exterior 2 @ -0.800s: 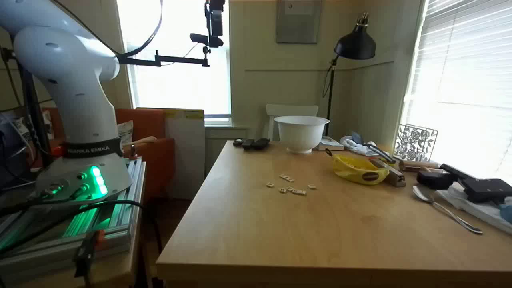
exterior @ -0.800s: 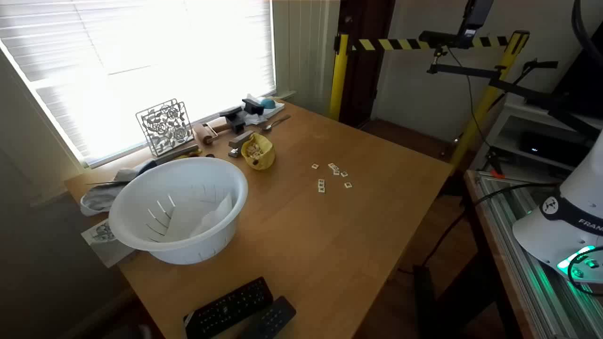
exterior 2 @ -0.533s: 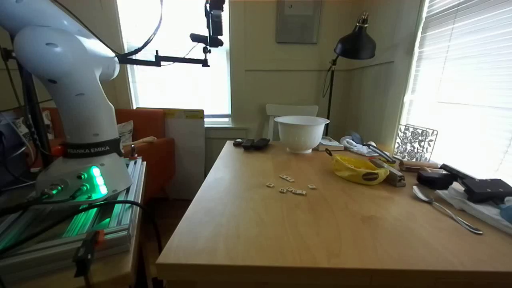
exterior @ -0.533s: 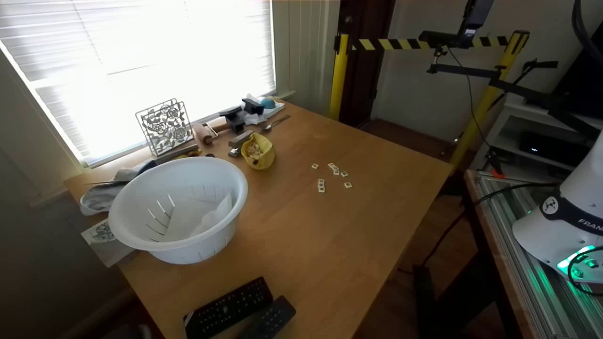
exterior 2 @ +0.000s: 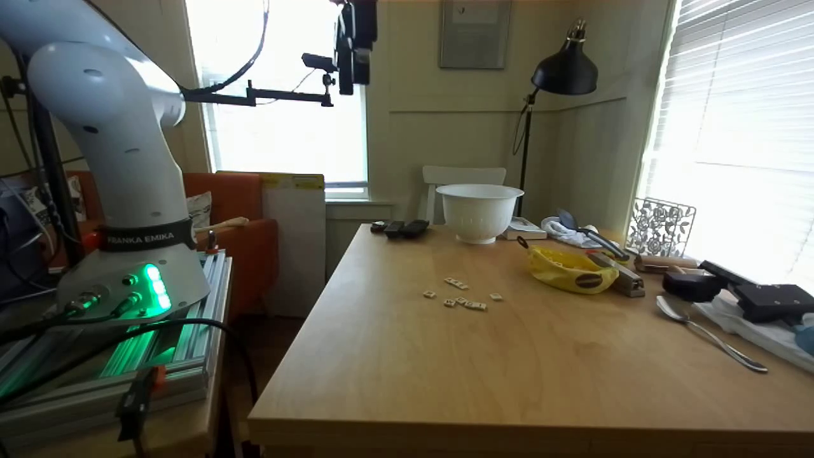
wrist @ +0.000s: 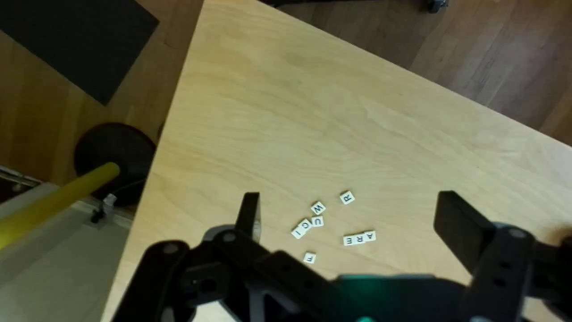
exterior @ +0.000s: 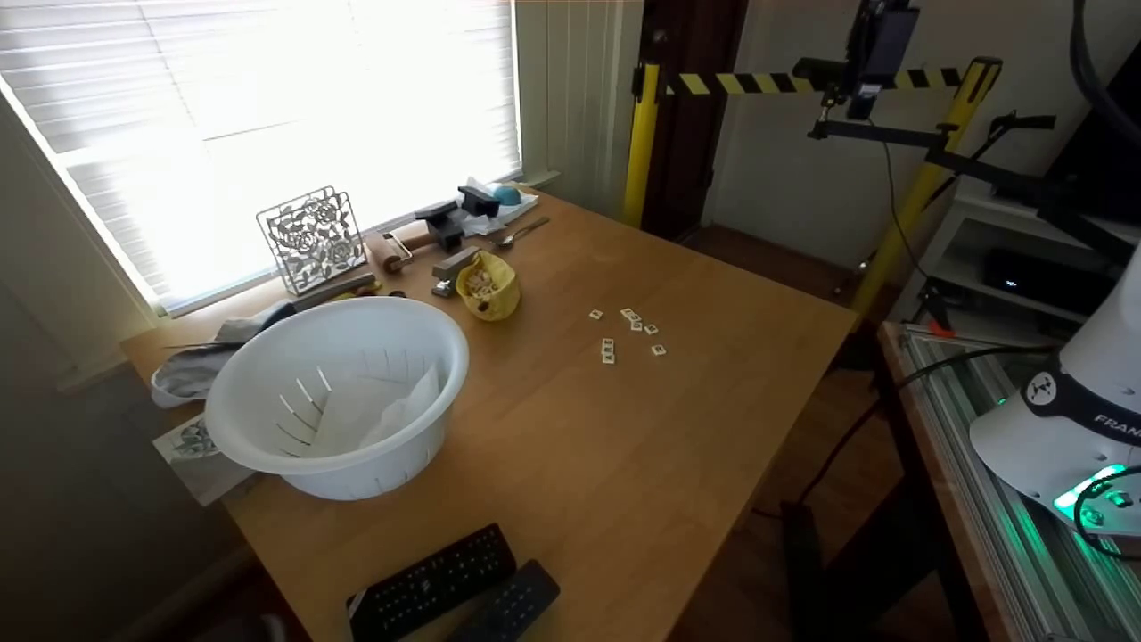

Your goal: Align the blocks on the table

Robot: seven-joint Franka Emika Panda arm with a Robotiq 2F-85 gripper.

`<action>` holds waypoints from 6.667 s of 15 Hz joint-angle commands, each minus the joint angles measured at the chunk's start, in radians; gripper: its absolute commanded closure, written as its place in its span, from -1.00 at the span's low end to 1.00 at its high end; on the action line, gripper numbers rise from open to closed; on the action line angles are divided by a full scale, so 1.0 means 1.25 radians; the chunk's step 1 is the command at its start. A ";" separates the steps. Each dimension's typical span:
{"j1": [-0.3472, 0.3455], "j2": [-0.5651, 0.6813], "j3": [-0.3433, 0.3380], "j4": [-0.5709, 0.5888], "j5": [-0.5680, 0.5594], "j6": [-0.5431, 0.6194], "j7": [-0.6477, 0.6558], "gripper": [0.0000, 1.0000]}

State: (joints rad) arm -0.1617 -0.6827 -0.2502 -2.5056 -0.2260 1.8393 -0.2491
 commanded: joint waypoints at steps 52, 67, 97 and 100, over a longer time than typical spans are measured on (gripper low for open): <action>-0.001 0.875 0.153 0.041 0.130 0.858 -0.042 1.00; -0.100 0.915 0.320 0.074 0.093 0.846 -0.323 1.00; -0.072 0.960 0.286 0.179 0.060 0.780 -0.783 1.00; -0.065 0.959 0.274 0.182 0.057 0.776 -0.792 1.00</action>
State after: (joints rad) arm -0.2585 0.4725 0.1197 -2.3091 -0.1249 2.8301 -1.2248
